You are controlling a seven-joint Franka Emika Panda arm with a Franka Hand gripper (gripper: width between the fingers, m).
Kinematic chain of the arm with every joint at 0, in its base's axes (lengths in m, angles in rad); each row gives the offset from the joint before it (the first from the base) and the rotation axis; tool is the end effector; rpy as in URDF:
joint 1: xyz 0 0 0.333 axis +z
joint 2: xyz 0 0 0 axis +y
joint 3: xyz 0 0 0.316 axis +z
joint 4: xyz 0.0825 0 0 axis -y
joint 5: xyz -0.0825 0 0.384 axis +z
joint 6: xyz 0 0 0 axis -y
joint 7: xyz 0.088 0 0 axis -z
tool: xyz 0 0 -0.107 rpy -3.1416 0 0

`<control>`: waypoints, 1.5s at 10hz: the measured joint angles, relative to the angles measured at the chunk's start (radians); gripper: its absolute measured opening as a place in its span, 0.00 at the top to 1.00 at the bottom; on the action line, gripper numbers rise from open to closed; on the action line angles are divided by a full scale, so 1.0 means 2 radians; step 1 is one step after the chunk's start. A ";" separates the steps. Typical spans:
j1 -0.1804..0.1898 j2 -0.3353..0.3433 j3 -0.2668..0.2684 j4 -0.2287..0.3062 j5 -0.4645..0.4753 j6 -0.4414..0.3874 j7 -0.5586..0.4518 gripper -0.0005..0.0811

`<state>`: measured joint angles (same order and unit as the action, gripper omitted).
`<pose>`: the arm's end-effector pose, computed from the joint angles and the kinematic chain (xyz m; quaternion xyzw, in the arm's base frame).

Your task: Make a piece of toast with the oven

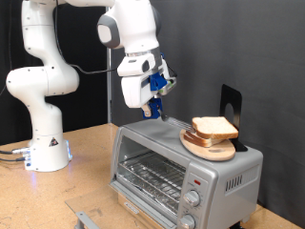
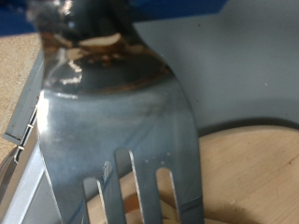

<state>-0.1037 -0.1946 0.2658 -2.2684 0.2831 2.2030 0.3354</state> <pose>0.4900 0.0934 0.4486 -0.9803 0.1625 -0.0378 0.1060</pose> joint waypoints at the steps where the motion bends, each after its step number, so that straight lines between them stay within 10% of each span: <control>1: 0.000 0.004 0.002 0.004 -0.001 -0.001 0.004 0.40; 15: 0.000 0.061 0.020 0.059 -0.032 -0.006 0.079 0.40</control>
<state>-0.1037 -0.0726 0.3062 -2.1508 0.2197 2.1903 0.4933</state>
